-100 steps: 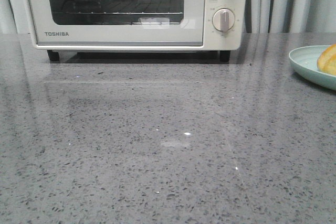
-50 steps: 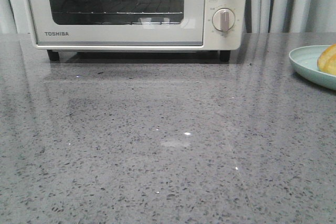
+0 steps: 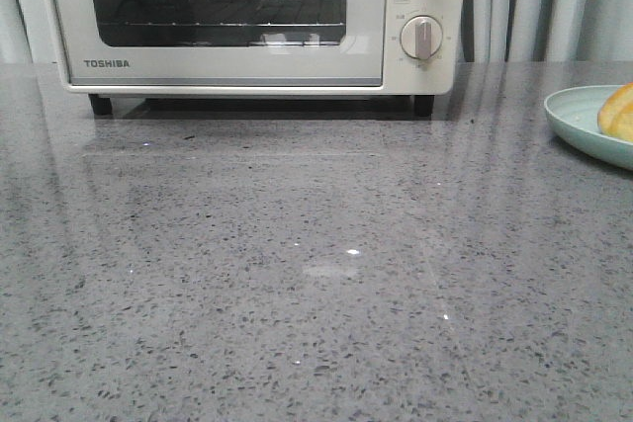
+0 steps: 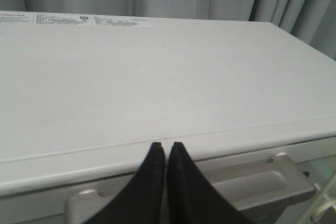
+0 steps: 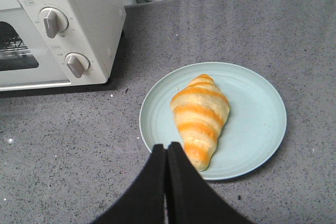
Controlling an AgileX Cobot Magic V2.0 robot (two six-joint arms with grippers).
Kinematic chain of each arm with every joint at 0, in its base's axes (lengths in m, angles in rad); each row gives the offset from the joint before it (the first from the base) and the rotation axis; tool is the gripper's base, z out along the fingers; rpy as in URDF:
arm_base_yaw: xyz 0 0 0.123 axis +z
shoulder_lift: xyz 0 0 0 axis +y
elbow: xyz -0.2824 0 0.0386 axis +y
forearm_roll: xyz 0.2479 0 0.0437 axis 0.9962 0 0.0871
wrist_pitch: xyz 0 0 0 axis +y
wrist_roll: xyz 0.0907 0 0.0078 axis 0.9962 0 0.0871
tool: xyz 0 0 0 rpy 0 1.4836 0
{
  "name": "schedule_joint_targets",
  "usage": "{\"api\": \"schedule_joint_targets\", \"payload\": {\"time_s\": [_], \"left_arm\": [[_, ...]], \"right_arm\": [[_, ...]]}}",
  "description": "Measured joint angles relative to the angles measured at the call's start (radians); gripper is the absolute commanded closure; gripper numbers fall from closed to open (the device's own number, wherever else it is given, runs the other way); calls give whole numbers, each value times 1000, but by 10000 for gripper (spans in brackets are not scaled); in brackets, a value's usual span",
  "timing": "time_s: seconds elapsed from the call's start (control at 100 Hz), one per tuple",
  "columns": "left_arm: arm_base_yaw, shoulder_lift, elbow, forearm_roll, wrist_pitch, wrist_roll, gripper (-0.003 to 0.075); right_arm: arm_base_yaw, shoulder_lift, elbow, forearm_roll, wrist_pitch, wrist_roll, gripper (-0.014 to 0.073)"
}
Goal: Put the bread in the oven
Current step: 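Pull the oven door down and open with the left gripper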
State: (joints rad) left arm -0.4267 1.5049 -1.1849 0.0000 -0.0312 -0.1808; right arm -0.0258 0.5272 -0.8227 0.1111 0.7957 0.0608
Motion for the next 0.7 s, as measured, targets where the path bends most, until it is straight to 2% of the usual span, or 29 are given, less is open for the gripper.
{"api": "schedule_joint_targets", "payload": {"time_s": [0.42, 0.7], "left_arm": [[-4, 17, 0, -30, 31, 0, 741], [-54, -8, 3, -34, 79, 2, 741]], "right_arm": [[0, 0, 0, 0, 10, 0, 661], [0, 0, 0, 0, 17, 0, 661]]}}
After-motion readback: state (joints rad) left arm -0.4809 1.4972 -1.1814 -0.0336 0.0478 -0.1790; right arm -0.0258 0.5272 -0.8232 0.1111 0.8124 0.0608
